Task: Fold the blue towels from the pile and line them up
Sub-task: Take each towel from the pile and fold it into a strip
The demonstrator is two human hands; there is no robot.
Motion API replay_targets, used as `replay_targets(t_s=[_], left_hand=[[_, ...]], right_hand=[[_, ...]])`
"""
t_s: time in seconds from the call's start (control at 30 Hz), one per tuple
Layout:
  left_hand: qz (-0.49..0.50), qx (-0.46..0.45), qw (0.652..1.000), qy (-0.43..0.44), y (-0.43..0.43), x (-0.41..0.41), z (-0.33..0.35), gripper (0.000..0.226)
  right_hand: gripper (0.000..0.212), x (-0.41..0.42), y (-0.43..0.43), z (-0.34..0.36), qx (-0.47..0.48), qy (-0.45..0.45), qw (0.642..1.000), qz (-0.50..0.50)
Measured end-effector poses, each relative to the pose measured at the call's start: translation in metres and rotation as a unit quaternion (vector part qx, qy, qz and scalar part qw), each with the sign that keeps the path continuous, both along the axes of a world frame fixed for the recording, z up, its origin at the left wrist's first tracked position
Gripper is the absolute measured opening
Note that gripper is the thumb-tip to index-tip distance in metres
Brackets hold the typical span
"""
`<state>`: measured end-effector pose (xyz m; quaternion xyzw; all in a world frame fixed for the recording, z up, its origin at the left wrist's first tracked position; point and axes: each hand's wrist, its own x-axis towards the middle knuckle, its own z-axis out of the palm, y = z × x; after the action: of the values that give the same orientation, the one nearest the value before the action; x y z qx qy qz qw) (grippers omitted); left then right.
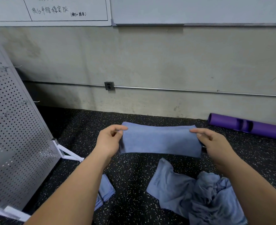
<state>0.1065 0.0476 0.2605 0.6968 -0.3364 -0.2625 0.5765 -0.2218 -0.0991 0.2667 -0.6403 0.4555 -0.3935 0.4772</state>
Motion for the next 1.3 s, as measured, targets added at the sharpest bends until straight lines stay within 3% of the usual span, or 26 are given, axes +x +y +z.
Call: replay_targets(t_s=[0.17, 0.43, 0.6, 0.77, 0.97, 1.07, 1.2, 1.3], left_hand=[[-0.066, 0.017, 0.997, 0.039, 0.002, 0.002, 0.000, 0.022], [-0.050, 0.033, 0.995, -0.075, 0.000, 0.006, -0.005, 0.035], [-0.091, 0.084, 0.984, -0.132, -0.001, 0.004, -0.010, 0.043], [-0.053, 0.113, 0.970, -0.209, 0.000, 0.003, -0.010, 0.029], [-0.047, 0.120, 0.969, -0.212, -0.002, 0.005, -0.012, 0.013], [-0.066, 0.092, 0.985, -0.132, -0.003, 0.008, -0.014, 0.009], [-0.077, 0.046, 0.993, 0.078, -0.004, 0.008, -0.007, 0.017], [-0.059, 0.007, 0.990, 0.129, -0.004, 0.004, -0.002, 0.029]], right_hand=[[0.035, -0.005, 0.001, 0.003, 0.035, 0.003, 0.998, 0.050], [0.047, -0.014, -0.001, 0.002, -0.015, 0.042, 0.999, 0.031], [0.047, -0.016, 0.001, 0.002, -0.056, 0.087, 0.994, 0.035], [0.038, -0.019, -0.008, -0.008, -0.099, 0.181, 0.978, 0.010], [0.022, -0.019, -0.014, -0.014, -0.138, 0.277, 0.951, 0.013], [0.014, -0.018, -0.017, -0.014, -0.129, 0.275, 0.952, 0.031], [0.019, -0.015, -0.012, -0.007, 0.009, 0.090, 0.995, 0.043], [0.021, -0.011, -0.008, -0.003, 0.042, 0.013, 0.998, 0.035]])
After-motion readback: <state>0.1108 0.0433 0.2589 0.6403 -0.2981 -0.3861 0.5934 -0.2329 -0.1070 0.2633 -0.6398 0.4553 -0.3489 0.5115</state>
